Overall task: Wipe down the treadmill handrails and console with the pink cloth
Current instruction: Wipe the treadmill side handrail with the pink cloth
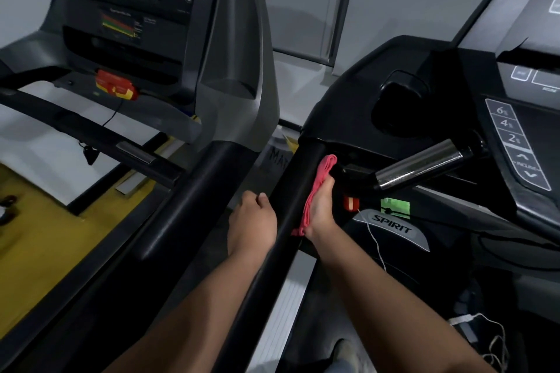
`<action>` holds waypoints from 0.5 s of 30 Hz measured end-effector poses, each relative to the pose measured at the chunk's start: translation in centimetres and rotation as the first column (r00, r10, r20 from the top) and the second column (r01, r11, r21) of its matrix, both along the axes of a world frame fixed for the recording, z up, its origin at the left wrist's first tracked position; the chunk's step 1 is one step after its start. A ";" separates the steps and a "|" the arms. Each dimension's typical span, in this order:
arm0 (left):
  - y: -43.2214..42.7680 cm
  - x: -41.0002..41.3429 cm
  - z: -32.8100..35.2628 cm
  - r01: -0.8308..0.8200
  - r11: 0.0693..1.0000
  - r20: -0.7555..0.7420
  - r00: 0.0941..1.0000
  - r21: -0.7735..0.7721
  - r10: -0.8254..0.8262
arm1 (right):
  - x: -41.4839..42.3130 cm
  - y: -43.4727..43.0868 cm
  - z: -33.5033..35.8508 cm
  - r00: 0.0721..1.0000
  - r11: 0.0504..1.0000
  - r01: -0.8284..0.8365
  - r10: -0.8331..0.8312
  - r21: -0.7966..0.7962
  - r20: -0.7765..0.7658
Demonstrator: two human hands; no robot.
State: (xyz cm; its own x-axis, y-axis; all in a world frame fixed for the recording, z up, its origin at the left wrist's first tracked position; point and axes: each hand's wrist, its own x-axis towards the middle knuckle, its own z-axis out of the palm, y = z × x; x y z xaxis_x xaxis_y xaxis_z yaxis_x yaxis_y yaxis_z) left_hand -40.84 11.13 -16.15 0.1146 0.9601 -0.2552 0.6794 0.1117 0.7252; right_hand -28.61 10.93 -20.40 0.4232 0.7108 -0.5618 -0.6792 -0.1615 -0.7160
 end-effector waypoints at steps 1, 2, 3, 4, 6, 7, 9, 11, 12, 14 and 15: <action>0.0 0.0 0.0 -0.005 1.000 0.003 1.000 -0.003 0.005 | 0.1 0.2 -0.1 0.999 1.000 -0.029 0.029 -0.005 -0.038; 0.0 0.0 0.0 -0.008 1.000 0.004 1.000 -0.003 0.008 | 0.4 0.4 -0.5 0.997 0.999 -0.043 0.043 0.004 -0.065; 0.0 0.1 0.0 -0.011 1.000 0.003 1.000 -0.003 0.011 | 0.7 0.6 -0.9 0.995 0.998 -0.059 0.060 0.015 -0.082; 0.0 0.1 0.0 -0.013 1.000 0.003 1.000 -0.004 0.013 | 0.8 0.5 -1.2 0.994 0.998 -0.064 0.065 0.014 -0.093; 0.1 0.2 0.0 -0.015 1.000 0.004 1.000 -0.001 0.015 | 0.9 0.6 -1.8 0.994 0.999 -0.035 0.034 -0.006 -0.106; 0.1 0.2 -0.1 -0.016 1.000 0.003 1.000 0.001 0.016 | 0.8 0.6 -2.1 0.992 1.000 -0.013 0.015 0.015 -0.123; 0.1 0.1 -0.3 -0.016 1.000 -0.003 1.000 0.004 0.016 | 0.7 0.9 -2.6 0.973 0.993 0.027 -0.001 0.111 -0.230; 0.1 0.1 -0.4 -0.018 1.000 -0.003 1.000 0.003 0.018 | 1.1 1.6 -2.7 0.958 0.990 -0.002 0.042 0.142 -0.283; 0.2 0.0 -0.5 -0.018 1.000 -0.002 1.000 0.003 0.018 | 1.4 2.2 -2.8 0.956 0.992 -0.023 0.059 0.127 -0.287; 0.3 0.0 -0.5 -0.017 1.000 -0.008 1.000 0.008 0.017 | 1.7 3.3 -3.2 0.953 0.991 -0.057 0.089 0.118 -0.290; 0.3 0.0 -0.5 -0.018 1.000 -0.013 1.000 0.009 0.018 | 1.7 3.5 -3.4 0.952 0.990 -0.068 0.101 0.121 -0.289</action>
